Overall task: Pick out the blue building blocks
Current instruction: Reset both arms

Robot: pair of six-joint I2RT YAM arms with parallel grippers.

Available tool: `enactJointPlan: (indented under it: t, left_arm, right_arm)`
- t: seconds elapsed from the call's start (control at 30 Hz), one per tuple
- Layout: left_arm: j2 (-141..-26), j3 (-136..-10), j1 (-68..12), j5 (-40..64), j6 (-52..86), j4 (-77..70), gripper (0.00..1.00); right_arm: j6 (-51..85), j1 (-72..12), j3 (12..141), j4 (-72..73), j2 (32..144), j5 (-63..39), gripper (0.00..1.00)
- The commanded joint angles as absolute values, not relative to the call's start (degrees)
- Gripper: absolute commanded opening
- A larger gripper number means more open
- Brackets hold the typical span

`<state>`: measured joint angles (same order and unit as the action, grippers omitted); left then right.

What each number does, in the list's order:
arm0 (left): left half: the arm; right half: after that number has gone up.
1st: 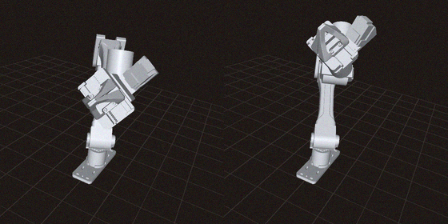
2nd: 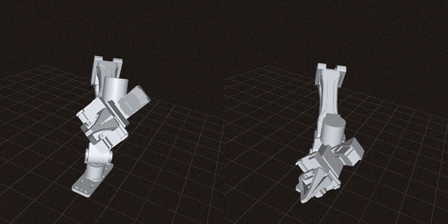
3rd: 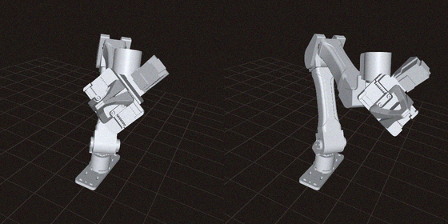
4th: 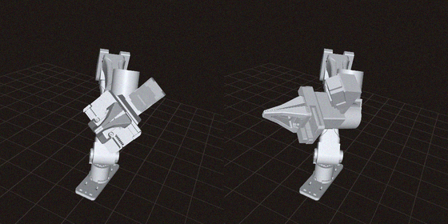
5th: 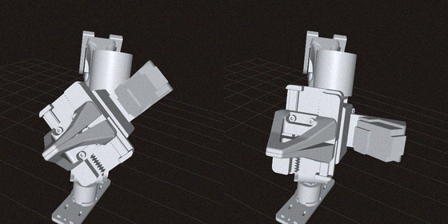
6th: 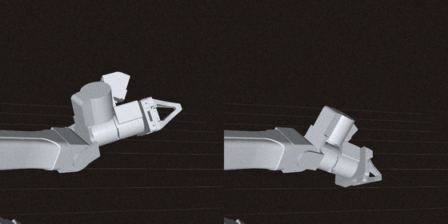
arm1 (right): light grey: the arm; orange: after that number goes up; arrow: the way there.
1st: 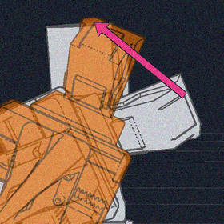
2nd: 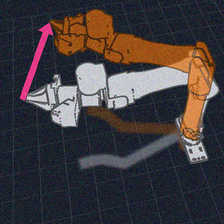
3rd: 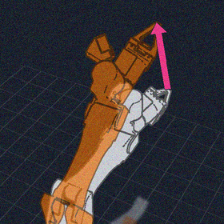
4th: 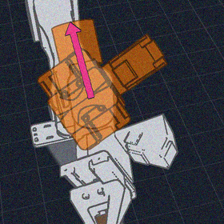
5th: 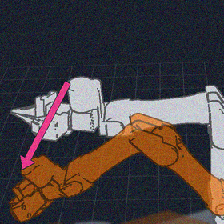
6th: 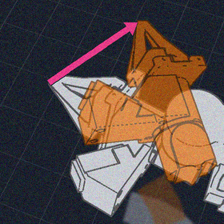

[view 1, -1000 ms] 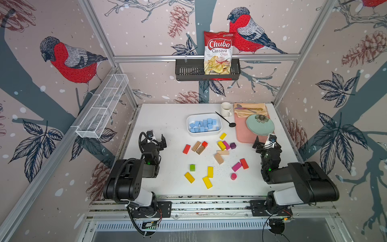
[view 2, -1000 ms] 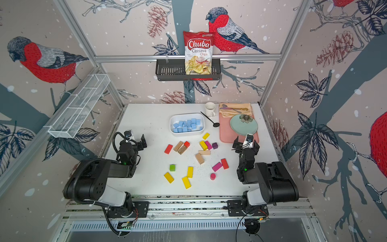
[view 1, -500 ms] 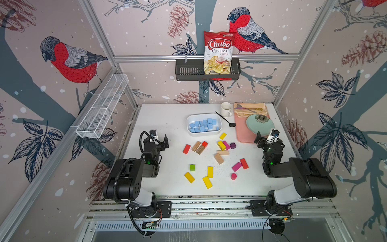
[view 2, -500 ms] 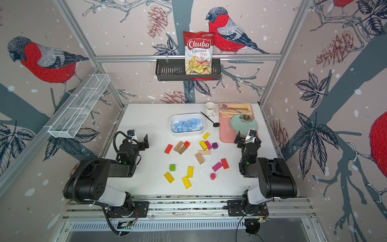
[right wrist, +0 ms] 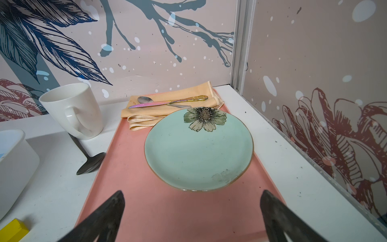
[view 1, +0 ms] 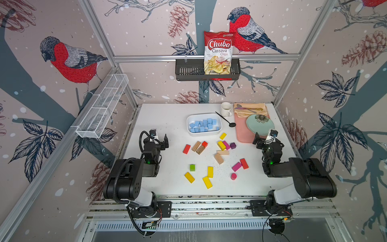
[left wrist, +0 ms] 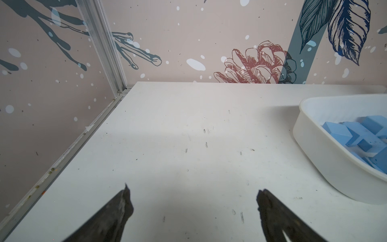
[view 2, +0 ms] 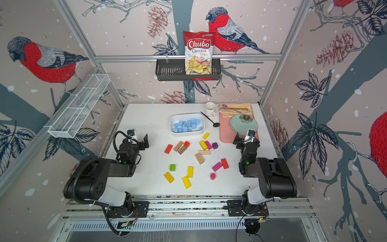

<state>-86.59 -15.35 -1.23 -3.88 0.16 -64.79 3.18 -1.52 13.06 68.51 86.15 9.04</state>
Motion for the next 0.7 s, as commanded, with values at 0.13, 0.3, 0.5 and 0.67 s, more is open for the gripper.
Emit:
enactJointPlan:
  t: [0.13,0.3,0.5,0.67]
  left_arm:
    - [-86.66,-15.73,-1.14,-5.72,1.04,-65.74,0.96]
    - [-86.57,-15.73,-1.14,-5.78,1.01,-65.74,0.96]
    - [-86.65,-15.73,-1.14,-5.76,0.97,-65.74,0.96]
    - [-86.58,-15.73,-1.14,-5.74,0.98,-65.74,0.96]
  right_arm:
    - [3.69,-1.45,13.27,69.08,86.13,8.64,1.00]
    - [3.69,-1.45,13.27,69.08,86.01,8.61,1.00]
    - [3.69,-1.48,13.36,68.99,86.13,8.68,0.99]
    - [3.75,-1.43,13.37,68.99,86.09,8.55,1.00]
